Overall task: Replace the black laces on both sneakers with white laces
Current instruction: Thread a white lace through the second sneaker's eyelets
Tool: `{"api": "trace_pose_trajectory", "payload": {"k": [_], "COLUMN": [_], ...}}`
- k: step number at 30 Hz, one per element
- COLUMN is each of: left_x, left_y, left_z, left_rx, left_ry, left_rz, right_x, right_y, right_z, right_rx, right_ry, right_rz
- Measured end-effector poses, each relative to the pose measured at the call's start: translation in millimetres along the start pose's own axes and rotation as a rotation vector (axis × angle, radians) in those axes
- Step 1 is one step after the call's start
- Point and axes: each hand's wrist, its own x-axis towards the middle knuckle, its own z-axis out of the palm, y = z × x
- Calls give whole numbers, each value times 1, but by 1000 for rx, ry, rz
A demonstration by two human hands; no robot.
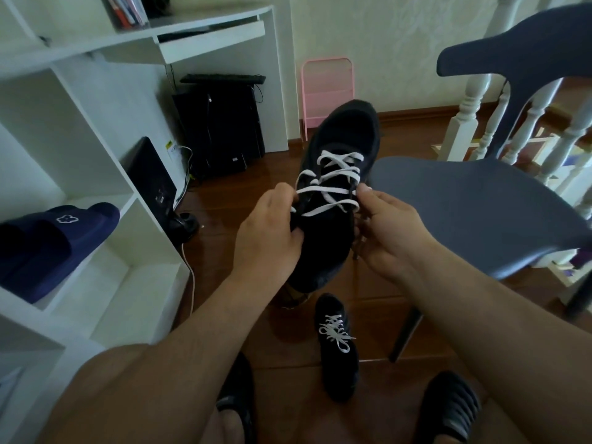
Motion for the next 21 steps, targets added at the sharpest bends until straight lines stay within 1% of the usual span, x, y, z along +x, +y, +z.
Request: {"api": "trace_pose_trajectory", "payload": {"k": [2, 4, 6, 8, 9, 10, 11, 12, 14, 15, 16, 17, 18, 19, 21], "left_x": [1, 5, 9, 12, 13, 13, 12, 11, 9, 9, 8, 7, 7, 7, 7], "left_y": [0, -6, -15, -25, -28, -30, -31, -31, -29, -28, -27, -26, -26, -25, -23], "left_z": [0, -3, -7, -11, -13, -14, -15, -16, -16, -14, -13, -11, -9, -8, -6], "left_rx": [-53, -106, -121, -125, -134, -143, -148, -154, -172, -176, -175, -174, -170, -164, -153], "left_ry": [-10, 6, 24, 46, 59, 70, 78, 86, 94, 88, 77, 64, 51, 41, 33], "left_rz": [-71, -151, -199, -230, -247, -262, -271, -278, -284, -282, -274, -264, -258, -255, -258], "right_x": [-1, -2, 2, 11, 15, 17, 17, 16, 13, 11, 10, 9, 8, 8, 9], "right_y": [-2, -8, -19, -38, -49, -58, -65, -68, -57, -48, -38, -29, -22, -16, -12], "right_z": [0, 0, -6, -20, -28, -35, -39, -41, -38, -33, -29, -25, -21, -20, -20], "right_rx": [4, 62, 217, 441, 548, 577, 494, 272, -459, -796, -1055, -1225, -1311, -1329, -1270], "right_ry": [-12, -34, -1, 78, 87, 78, 61, 48, 13, -31, -78, -120, -146, -151, -135], "right_rz": [6, 12, 27, 31, 22, 17, 7, -35, -223, -333, -425, -486, -516, -526, -534]}}
